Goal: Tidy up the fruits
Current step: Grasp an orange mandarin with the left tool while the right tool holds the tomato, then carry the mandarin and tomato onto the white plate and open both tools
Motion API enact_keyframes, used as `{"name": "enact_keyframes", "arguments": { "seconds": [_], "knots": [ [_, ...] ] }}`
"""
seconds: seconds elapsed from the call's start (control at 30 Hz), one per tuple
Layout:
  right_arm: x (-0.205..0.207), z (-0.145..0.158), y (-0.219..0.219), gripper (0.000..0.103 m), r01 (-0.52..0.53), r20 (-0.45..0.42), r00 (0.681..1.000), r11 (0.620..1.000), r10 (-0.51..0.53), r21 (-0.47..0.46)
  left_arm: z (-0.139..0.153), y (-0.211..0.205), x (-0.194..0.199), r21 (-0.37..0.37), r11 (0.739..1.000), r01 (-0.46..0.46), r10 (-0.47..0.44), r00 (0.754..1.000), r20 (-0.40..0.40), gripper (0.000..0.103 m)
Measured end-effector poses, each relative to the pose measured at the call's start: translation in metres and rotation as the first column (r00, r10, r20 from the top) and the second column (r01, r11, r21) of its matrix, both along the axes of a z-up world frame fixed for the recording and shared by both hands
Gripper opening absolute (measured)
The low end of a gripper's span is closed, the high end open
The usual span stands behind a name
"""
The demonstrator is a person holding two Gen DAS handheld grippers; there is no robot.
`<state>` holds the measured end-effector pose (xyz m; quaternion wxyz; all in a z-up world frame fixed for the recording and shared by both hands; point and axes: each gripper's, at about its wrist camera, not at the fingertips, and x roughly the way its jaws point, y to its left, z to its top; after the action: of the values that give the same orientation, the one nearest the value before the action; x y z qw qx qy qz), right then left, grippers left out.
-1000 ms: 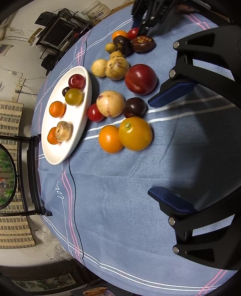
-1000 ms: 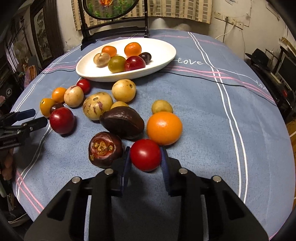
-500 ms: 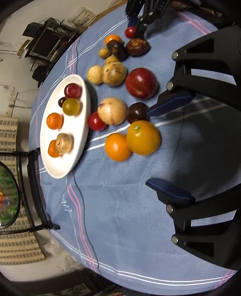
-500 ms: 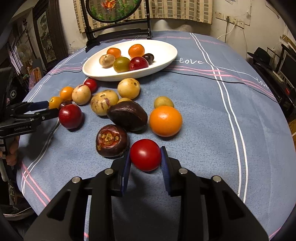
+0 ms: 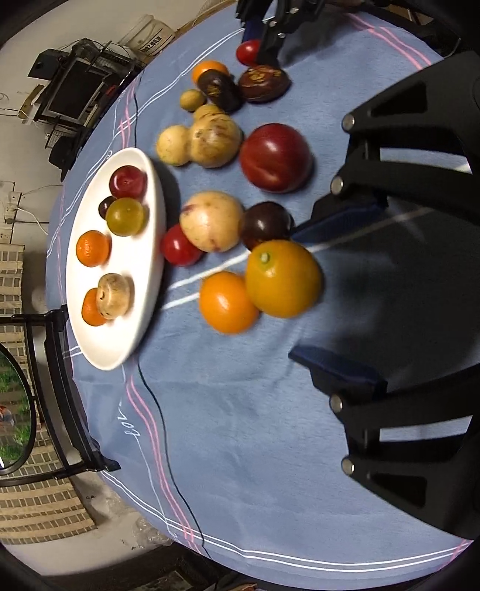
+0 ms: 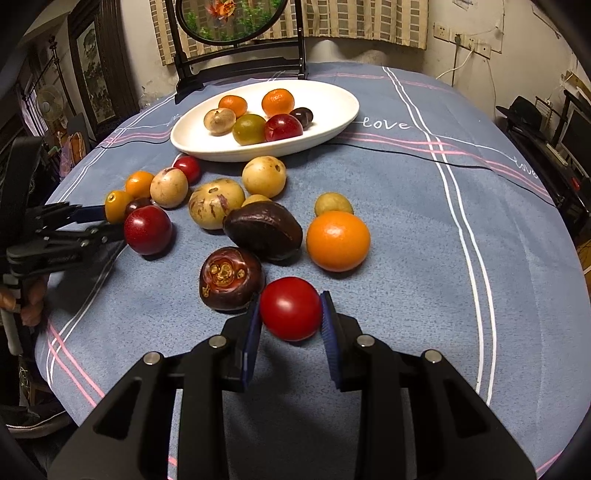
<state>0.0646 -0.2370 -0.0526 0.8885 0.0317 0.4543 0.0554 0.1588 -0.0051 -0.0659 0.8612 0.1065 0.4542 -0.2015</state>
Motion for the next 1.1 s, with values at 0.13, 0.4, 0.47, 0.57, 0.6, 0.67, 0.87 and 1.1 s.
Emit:
{"name": "enact_keyframes", "arguments": {
  "seconds": [0.13,0.4,0.47,0.57,0.6,0.67,0.87,1.1],
  "knots": [
    [0.000,0.000,-0.003,0.031,0.010,-0.002,1.000,1.000,-0.010,0.000,0.002,-0.004,0.002,-0.010,1.000,0.006,-0.006,1.000,0.006,0.038],
    [0.000,0.004,-0.006,0.031,0.011,0.009,1.000,1.000,-0.011,0.004,0.021,0.005,-0.019,-0.071,0.997,0.017,-0.013,0.998,0.057,0.038],
    [0.000,0.010,-0.008,0.031,0.014,0.023,1.000,1.000,-0.014,0.007,0.032,0.007,-0.023,-0.095,0.995,0.025,-0.018,0.998,0.066,0.038],
    [0.000,0.021,-0.010,0.031,0.014,0.053,0.999,1.000,-0.014,0.012,0.047,0.007,-0.026,-0.120,0.993,0.020,-0.010,0.996,0.090,0.038],
    [0.001,0.026,-0.010,0.031,0.010,0.062,0.998,1.000,-0.011,0.014,0.052,0.006,-0.025,-0.129,0.991,0.016,-0.004,0.995,0.095,0.038],
    [0.003,0.037,-0.010,0.031,0.000,0.089,0.996,1.000,-0.001,0.010,0.062,0.005,-0.022,-0.148,0.989,0.011,0.005,0.994,0.106,0.038],
    [0.033,0.079,-0.008,0.031,-0.019,0.208,0.978,1.000,0.022,-0.016,0.088,-0.014,0.005,-0.165,0.986,-0.001,0.026,0.988,0.153,0.038],
    [0.114,0.093,-0.012,0.031,0.025,0.236,0.971,0.999,-0.032,0.031,0.078,-0.047,0.071,-0.152,0.988,-0.039,0.059,0.990,0.125,0.038]
  ]
}}
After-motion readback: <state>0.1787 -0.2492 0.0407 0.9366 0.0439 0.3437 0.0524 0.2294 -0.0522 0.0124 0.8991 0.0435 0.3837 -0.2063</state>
